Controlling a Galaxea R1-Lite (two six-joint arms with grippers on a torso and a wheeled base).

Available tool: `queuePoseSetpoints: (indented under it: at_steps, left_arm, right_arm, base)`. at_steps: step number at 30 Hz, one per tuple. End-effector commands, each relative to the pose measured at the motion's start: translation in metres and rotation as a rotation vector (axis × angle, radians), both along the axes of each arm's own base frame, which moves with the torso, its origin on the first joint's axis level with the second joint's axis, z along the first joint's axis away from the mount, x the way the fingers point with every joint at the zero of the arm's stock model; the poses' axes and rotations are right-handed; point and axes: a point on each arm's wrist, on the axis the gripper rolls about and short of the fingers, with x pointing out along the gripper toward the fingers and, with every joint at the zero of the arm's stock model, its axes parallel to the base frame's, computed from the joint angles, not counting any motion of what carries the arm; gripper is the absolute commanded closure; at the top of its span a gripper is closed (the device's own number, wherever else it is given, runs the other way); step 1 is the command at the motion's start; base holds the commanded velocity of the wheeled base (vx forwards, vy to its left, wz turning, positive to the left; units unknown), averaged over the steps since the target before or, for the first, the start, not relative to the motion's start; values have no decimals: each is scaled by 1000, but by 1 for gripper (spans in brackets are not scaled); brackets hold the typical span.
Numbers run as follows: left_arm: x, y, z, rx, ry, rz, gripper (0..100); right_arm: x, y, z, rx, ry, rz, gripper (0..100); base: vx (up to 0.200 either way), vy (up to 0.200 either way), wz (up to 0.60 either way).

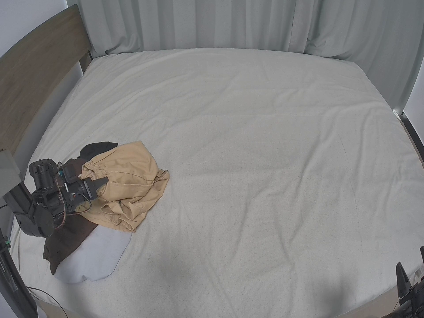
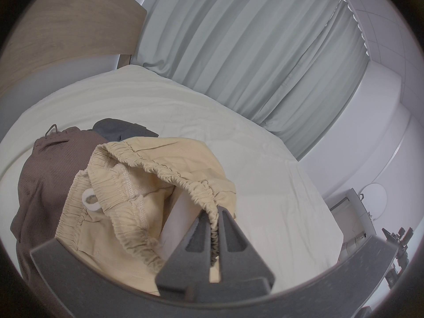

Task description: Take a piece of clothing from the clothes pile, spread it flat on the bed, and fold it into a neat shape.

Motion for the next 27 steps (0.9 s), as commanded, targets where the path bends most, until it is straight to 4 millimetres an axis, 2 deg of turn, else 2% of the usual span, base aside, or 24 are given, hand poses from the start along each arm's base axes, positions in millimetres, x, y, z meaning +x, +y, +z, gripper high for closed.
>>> queuePoseSetpoints:
  at_steps: [1, 11, 27]
  left_arm:
    - [-7, -2, 15, -1, -36, -2, 100]
    - [-37, -7, 26, -18, -34, -43, 100]
    - [-64, -21, 35, -16, -82, -103, 100]
  right_arm:
    - [1, 0, -5, 0, 9, 0, 0]
    - [1, 0, -5, 0, 9, 0, 0]
    - [1, 0, -5, 0, 9, 0, 0]
  base:
    - [0, 0, 0]
    - [0, 0, 0]
    - [0, 0, 0]
